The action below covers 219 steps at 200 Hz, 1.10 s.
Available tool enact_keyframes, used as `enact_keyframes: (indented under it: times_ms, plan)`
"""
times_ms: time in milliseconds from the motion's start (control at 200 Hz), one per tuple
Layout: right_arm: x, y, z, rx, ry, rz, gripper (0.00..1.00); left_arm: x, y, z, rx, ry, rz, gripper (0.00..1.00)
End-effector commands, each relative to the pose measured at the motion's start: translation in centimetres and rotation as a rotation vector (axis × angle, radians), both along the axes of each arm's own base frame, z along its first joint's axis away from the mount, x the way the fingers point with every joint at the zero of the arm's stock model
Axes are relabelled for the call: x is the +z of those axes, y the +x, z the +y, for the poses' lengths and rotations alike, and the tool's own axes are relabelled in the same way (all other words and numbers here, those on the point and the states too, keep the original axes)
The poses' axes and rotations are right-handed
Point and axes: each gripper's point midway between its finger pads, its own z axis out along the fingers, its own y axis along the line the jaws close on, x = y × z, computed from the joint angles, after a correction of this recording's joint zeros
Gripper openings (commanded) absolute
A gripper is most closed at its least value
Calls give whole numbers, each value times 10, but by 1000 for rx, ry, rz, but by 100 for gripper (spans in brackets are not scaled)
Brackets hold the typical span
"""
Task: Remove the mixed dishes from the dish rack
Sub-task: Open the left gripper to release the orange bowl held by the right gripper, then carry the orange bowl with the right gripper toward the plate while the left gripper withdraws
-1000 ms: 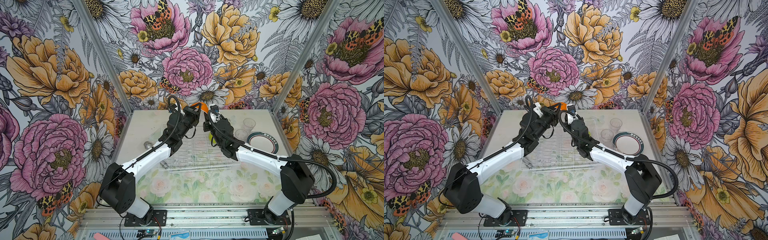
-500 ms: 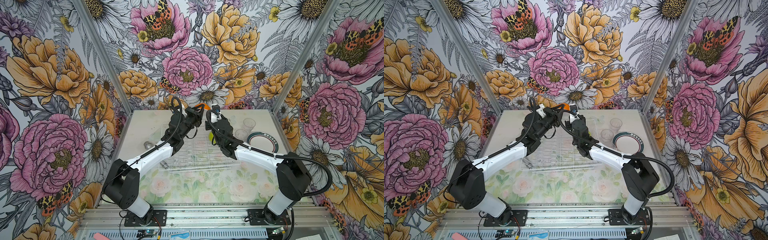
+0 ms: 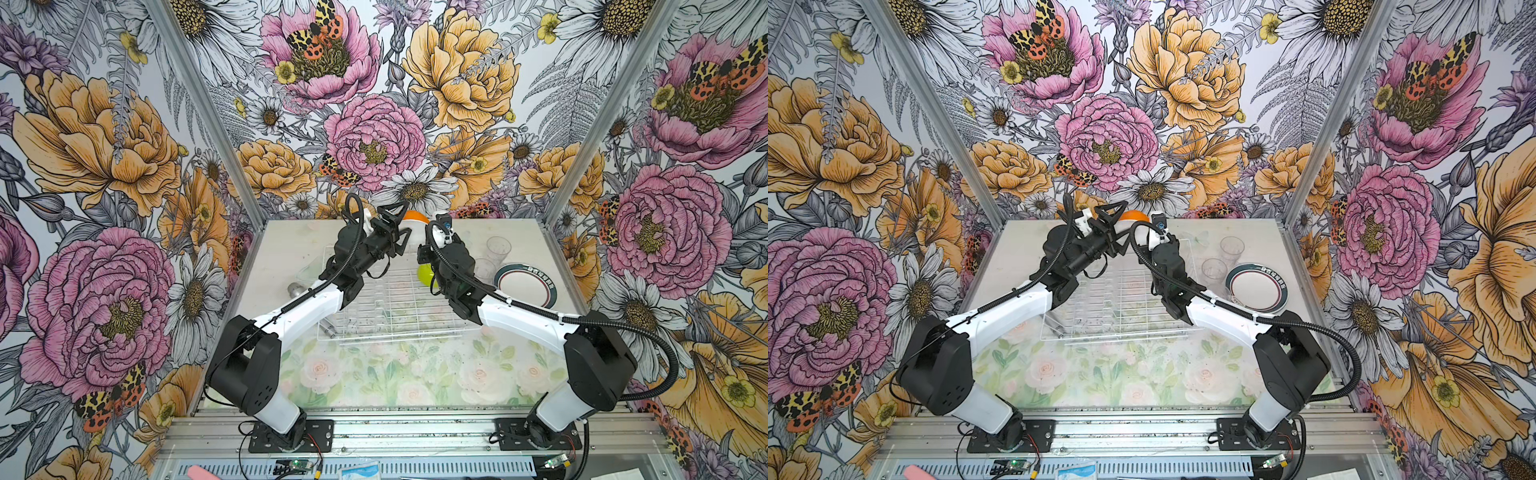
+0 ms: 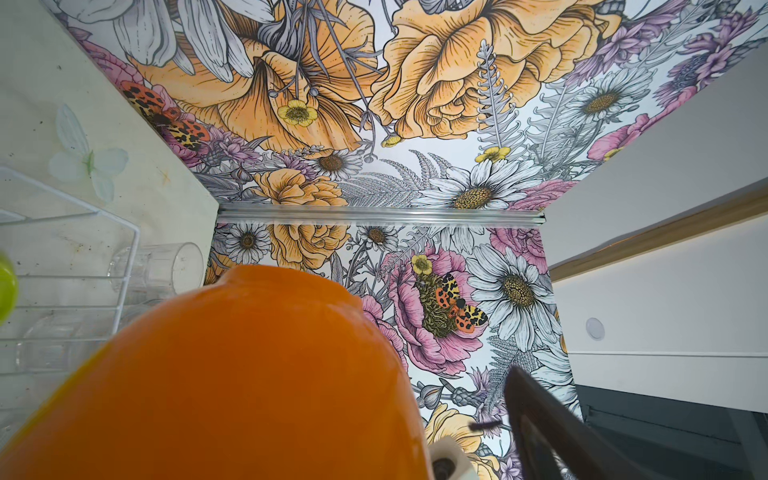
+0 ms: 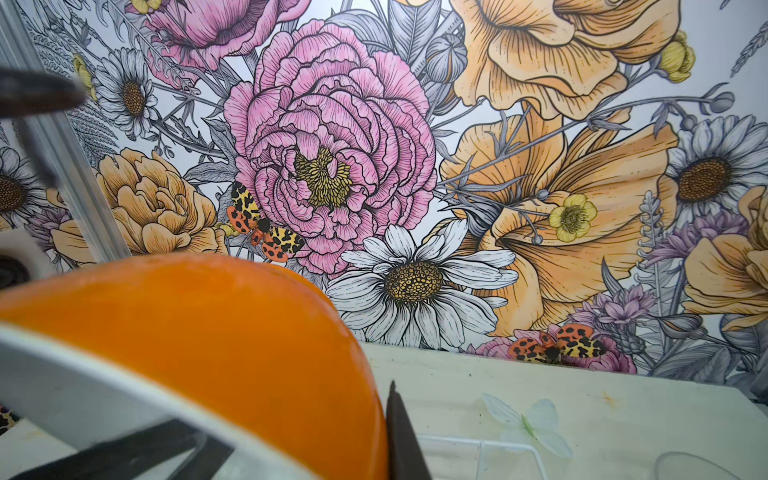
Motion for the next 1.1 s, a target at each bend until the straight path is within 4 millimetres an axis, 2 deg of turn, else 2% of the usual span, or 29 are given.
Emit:
enact_keyframes:
  times_ms: [0, 180, 335, 490, 655, 776, 901, 991, 1091]
  plan:
    - [24, -7, -13, -30, 90, -32, 0, -2, 1, 13, 25, 41, -25, 99]
    - [22, -12, -48, -168, 120, 30, 0, 6, -9, 12, 21, 140, -89, 99]
    - [18, -31, -102, -338, 163, 91, 0, 10, -18, 21, 43, 248, -143, 99]
    - [9, -55, -146, -420, 218, 164, 0, 1, -29, 27, 30, 380, -165, 99]
    - [3, -89, -171, -408, 197, 230, 0, -24, -37, 39, 21, 477, -145, 99]
    - [-16, -116, -198, -457, 198, 302, 0, -37, -42, 47, 20, 511, -138, 99]
    - [-39, -137, -224, -510, 232, 366, 0, -45, -46, 46, 0, 536, -142, 99]
    - [-52, -146, -230, -489, 246, 416, 0, -51, -46, 45, -12, 544, -133, 99]
    - [-68, -150, -224, -417, 224, 496, 0, -57, -45, 40, -35, 549, -127, 99]
